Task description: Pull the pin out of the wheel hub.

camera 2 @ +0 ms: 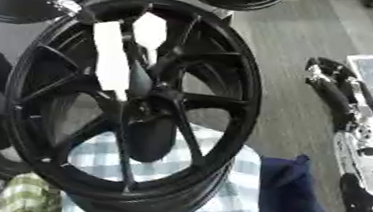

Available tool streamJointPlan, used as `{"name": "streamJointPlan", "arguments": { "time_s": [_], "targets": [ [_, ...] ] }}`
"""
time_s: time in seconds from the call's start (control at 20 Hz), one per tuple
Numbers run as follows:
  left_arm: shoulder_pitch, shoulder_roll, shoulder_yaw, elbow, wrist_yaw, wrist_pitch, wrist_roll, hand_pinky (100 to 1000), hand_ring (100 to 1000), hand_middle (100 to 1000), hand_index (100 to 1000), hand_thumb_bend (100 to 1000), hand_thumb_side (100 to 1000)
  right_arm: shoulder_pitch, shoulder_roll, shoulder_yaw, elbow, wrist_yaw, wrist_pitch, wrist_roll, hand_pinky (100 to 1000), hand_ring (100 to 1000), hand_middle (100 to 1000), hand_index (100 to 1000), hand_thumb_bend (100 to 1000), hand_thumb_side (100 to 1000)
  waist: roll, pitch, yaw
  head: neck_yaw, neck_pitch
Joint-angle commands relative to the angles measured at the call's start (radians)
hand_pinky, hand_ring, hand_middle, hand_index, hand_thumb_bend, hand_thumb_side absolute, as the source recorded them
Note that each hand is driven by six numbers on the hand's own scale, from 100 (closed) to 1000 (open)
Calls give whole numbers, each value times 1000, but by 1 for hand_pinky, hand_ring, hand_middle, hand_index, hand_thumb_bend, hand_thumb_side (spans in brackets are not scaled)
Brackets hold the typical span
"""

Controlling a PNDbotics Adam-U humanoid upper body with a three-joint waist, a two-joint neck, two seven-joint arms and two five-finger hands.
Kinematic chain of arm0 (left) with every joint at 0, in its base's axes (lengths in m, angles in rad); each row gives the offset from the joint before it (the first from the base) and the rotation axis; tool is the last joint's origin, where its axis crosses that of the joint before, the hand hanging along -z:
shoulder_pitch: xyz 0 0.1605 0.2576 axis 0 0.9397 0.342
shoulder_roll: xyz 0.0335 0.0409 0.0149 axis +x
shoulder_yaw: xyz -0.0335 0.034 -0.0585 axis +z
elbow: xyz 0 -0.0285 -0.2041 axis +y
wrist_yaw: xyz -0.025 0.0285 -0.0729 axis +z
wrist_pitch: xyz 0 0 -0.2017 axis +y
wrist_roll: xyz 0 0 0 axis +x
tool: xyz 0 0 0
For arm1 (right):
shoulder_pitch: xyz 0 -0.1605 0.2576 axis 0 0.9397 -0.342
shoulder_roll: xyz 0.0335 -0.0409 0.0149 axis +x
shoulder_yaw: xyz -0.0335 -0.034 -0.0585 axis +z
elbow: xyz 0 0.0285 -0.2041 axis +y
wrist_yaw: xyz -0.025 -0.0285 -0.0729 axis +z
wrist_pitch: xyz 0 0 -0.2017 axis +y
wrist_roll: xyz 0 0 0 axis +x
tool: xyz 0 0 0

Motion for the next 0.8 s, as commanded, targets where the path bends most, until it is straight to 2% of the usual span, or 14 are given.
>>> {"name": "streamJointPlan", "arguments": {
  "time_s": [0.05,0.3,0.35,0.55,0.8],
  "targets": [
    [-37,-15,55,54,-58,-66,-67,904,822,786,834,678,483,-8,-20,0,-4,-7,1,3,882,718,742,818,184,433,-5,-30,-1,7,6],
    [-43,-24,63,102,-41,-141,-75,904,820,784,832,692,561,-8,-18,2,-3,-4,3,5,882,717,742,817,180,434,-2,-29,-1,9,6],
    [-44,-22,65,106,-33,-153,-75,906,820,783,831,700,607,-7,-18,2,-2,-4,3,5,882,717,742,817,179,434,-2,-28,-1,9,6],
    [-46,-11,66,106,-9,-189,-75,911,821,783,832,712,658,-6,-19,2,-1,-3,4,4,882,717,741,817,178,434,-1,-27,1,7,6],
    [-47,-14,40,87,-8,-193,-75,920,822,783,834,714,640,-6,-17,3,0,-3,6,5,882,716,741,816,177,435,-2,-27,2,2,6]
  ]
}}
